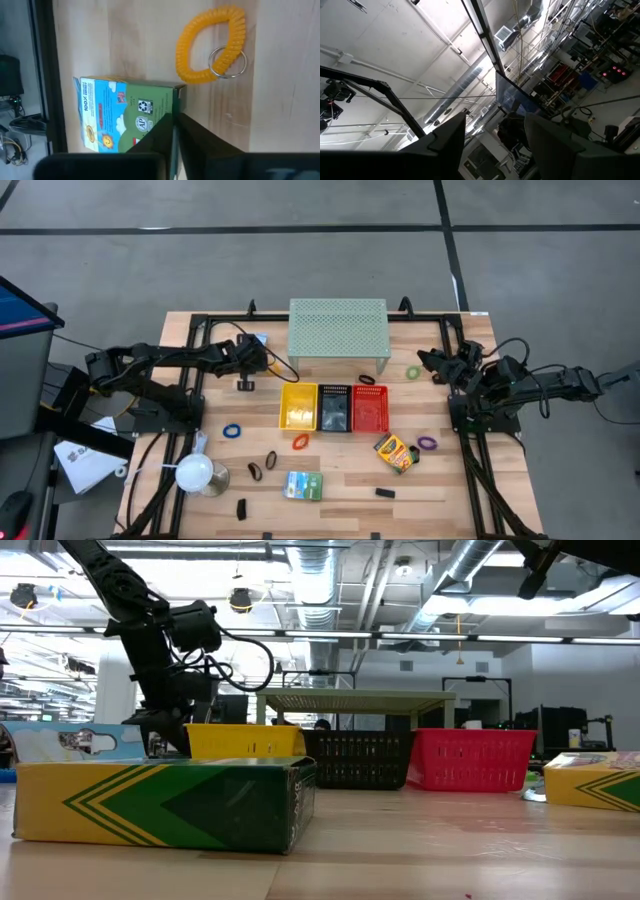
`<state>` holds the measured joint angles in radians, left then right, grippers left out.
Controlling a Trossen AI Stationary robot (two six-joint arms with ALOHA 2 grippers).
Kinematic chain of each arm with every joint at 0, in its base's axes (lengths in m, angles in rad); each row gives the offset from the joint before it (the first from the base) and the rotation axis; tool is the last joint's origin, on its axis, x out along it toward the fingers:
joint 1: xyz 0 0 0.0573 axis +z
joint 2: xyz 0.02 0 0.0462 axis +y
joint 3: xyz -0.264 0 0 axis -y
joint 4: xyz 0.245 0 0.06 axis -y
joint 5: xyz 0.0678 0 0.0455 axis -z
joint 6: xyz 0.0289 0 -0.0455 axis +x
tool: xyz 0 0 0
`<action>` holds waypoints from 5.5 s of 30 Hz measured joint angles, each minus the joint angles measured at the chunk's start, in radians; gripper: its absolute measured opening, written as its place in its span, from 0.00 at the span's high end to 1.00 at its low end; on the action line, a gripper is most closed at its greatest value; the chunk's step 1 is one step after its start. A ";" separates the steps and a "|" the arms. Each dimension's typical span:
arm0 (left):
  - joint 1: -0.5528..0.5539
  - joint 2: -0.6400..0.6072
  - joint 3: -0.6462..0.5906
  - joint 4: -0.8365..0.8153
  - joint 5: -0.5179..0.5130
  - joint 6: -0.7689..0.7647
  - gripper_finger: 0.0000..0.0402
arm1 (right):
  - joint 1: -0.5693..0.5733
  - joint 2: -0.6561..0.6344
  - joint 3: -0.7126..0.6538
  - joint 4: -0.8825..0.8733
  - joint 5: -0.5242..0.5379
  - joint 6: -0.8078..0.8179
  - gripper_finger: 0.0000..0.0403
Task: Pick & Place Office Desk Supplies
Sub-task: Put the crayons box into the red bin
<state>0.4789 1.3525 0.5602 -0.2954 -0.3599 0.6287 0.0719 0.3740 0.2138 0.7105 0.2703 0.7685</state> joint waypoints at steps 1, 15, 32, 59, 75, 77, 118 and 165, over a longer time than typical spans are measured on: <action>0.000 0.000 0.000 0.000 0.000 -0.010 0.98 | 0.000 0.000 0.000 0.000 0.000 0.000 0.50; 0.000 -0.126 0.070 -0.077 -0.044 -0.321 0.99 | 0.000 0.000 0.000 0.001 -0.001 0.003 0.50; 0.108 -0.237 0.159 -0.216 0.200 -1.219 0.46 | 0.000 0.000 0.000 0.000 0.000 0.002 0.50; 0.104 -0.192 0.367 -0.356 0.265 -1.306 0.03 | 0.000 0.000 0.000 0.000 -0.014 0.010 0.50; 0.126 0.086 0.367 -0.416 0.262 -1.367 0.00 | 0.000 0.000 0.000 0.004 -0.014 0.029 0.50; 0.129 0.116 0.367 -0.399 0.263 -1.367 0.00 | 0.000 0.000 0.000 0.004 -0.014 0.029 0.50; 0.261 0.251 0.424 -0.416 0.237 -1.231 0.00 | 0.000 0.000 0.000 0.003 -0.016 0.025 0.50; 0.256 0.325 0.423 -0.430 0.227 -1.205 0.00 | 0.001 0.000 0.000 0.003 -0.063 0.055 0.50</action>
<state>0.7354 1.6779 0.9833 -0.7251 -0.1328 -0.5758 0.0727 0.3737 0.2135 0.7139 0.2073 0.8230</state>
